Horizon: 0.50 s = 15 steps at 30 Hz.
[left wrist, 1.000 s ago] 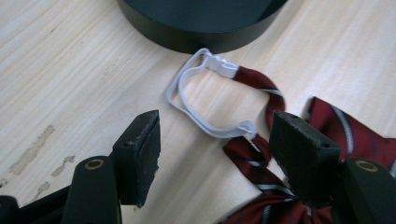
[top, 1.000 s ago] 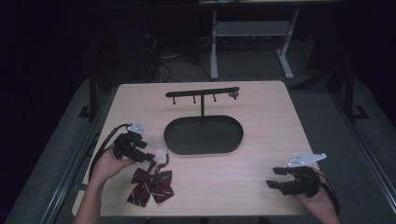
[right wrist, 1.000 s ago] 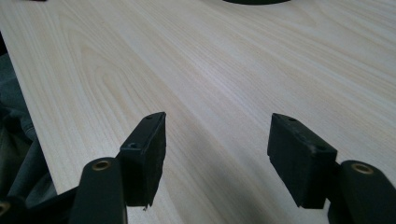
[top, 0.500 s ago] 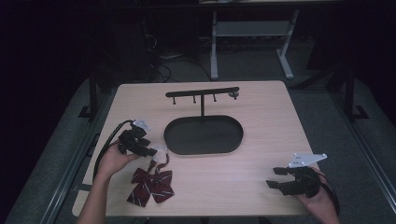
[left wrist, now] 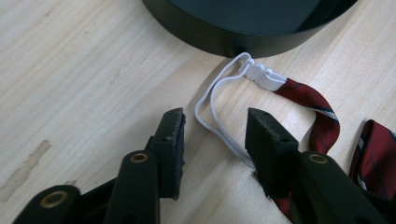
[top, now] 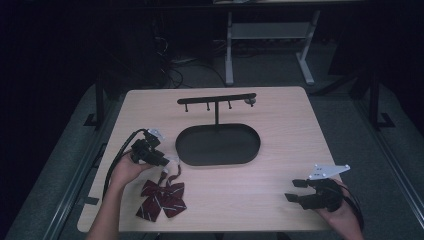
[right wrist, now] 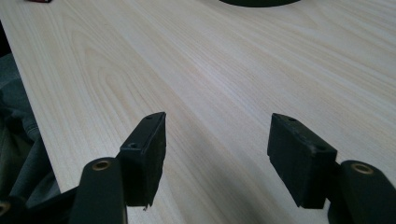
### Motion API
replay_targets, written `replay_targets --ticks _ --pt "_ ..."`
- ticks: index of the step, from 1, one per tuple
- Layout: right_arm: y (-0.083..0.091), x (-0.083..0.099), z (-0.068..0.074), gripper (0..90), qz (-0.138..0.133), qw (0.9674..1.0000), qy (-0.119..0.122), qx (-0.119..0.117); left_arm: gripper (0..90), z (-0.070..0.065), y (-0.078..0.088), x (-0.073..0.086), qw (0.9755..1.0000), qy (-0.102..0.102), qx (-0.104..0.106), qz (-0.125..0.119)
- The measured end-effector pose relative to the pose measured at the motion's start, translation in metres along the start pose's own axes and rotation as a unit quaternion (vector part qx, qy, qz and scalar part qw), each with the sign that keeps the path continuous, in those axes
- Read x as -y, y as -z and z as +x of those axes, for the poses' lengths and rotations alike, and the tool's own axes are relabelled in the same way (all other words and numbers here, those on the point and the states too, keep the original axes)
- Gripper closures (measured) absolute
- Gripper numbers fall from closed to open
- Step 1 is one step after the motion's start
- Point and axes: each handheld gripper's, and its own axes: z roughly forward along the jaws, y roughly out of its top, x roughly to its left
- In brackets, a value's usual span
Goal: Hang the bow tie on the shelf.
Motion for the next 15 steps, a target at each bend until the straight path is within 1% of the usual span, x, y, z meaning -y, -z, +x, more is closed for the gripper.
replay_targets --ticks 2,3,6,7,10,15 --pt "0.0002 0.0 0.0001 36.8 0.0 1.0 0.0 0.0 60.7 -0.0006 -0.0027 -0.0009 1.0 0.0 0.0 0.0" --pt "0.0005 0.0001 -0.0002 36.8 -0.001 1.0 0.0 0.0 61.6 -0.0004 -0.0042 -0.0016 1.0 -0.003 0.001 0.006" --pt "0.0006 0.0002 -0.0002 36.8 -0.001 1.0 0.0 0.0 64.4 -0.0005 -0.0067 -0.0019 0.9999 -0.002 0.0 0.012" --pt "0.0007 0.0001 -0.0002 36.8 0.0 1.0 0.002 0.0 65.5 0.0003 -0.0089 -0.0021 0.9998 -0.001 0.001 0.018" --pt "0.0007 0.0 0.0 36.8 0.0 1.0 0.002 0.0 68.9 0.0001 -0.0097 -0.0024 0.9999 -0.001 0.001 0.017" --pt "0.0 0.0002 -0.0003 36.8 -0.001 1.0 0.002 -0.001 77.0 -0.0005 -0.0099 -0.0029 0.9998 -0.009 -0.005 0.019"
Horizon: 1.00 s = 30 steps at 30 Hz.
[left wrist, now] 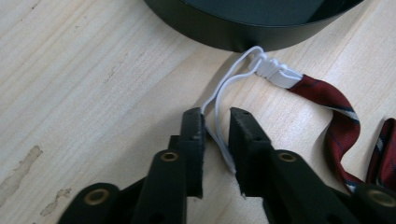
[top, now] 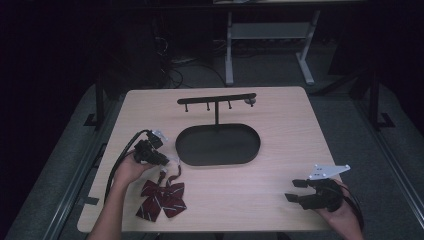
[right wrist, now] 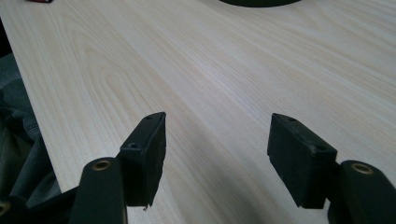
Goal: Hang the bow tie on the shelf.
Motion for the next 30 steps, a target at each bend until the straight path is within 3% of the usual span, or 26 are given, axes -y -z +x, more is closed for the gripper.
replay_targets --ticks 6,15,30 --pt "-0.001 0.0 0.0 36.8 0.001 1.0 -0.002 0.0 87.4 0.001 0.0 0.0 1.0 -0.005 -0.003 0.004" --pt "-0.002 0.0 0.0 36.9 0.003 1.0 0.0 -0.001 88.2 0.0 0.003 0.001 0.9999 -0.007 -0.008 0.007" --pt "-0.002 0.0 0.001 36.8 0.003 1.0 -0.003 0.001 88.3 -0.009 0.02 0.002 0.9995 -0.029 0.011 -0.005"
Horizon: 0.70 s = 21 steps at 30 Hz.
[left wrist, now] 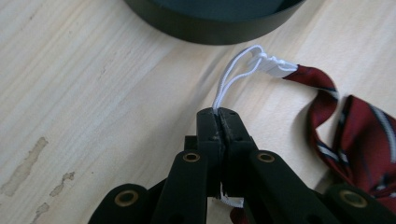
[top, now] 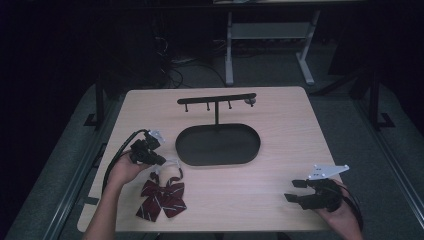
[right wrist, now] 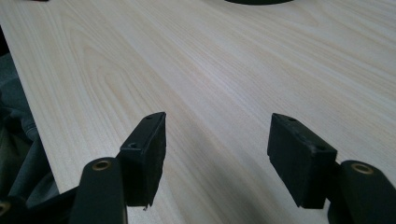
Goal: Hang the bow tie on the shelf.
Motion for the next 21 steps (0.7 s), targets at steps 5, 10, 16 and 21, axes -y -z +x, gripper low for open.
replay_targets --ticks 5,10,16,21 --pt "0.0 0.0 0.0 36.8 0.0 1.0 0.002 0.0 88.3 -0.004 0.008 -0.005 0.9999 -0.013 0.002 -0.001" --pt "0.0 0.0 0.0 36.9 0.001 1.0 0.0 0.0 88.3 -0.007 0.012 -0.006 0.9998 -0.018 0.008 0.0" --pt "0.0 0.0 0.0 36.8 0.002 1.0 -0.002 0.001 88.3 -0.01 0.014 -0.006 0.9996 -0.027 0.011 0.005" --pt "0.0 0.0 0.0 36.8 0.002 1.0 -0.003 0.002 88.4 -0.011 0.018 -0.005 0.9994 -0.031 0.013 0.008"
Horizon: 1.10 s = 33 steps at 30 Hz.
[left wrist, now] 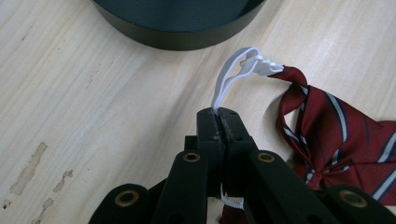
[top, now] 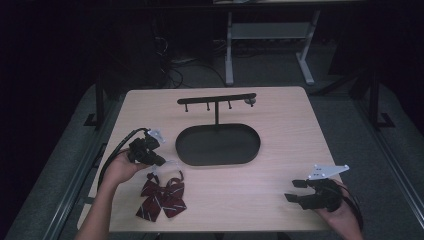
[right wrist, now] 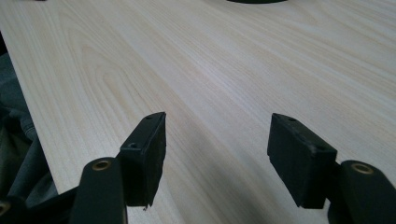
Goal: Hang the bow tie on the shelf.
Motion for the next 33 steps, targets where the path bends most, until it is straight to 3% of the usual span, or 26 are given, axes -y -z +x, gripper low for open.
replay_targets --ticks 14,33 --pt "0.0 0.0 0.0 36.8 -0.001 1.0 -0.001 0.001 88.4 -0.002 0.01 0.001 1.0 -0.006 0.007 0.003" --pt "0.001 0.0 0.0 36.8 -0.002 1.0 0.002 0.001 88.6 -0.012 0.027 -0.009 0.9992 -0.037 0.013 0.009"
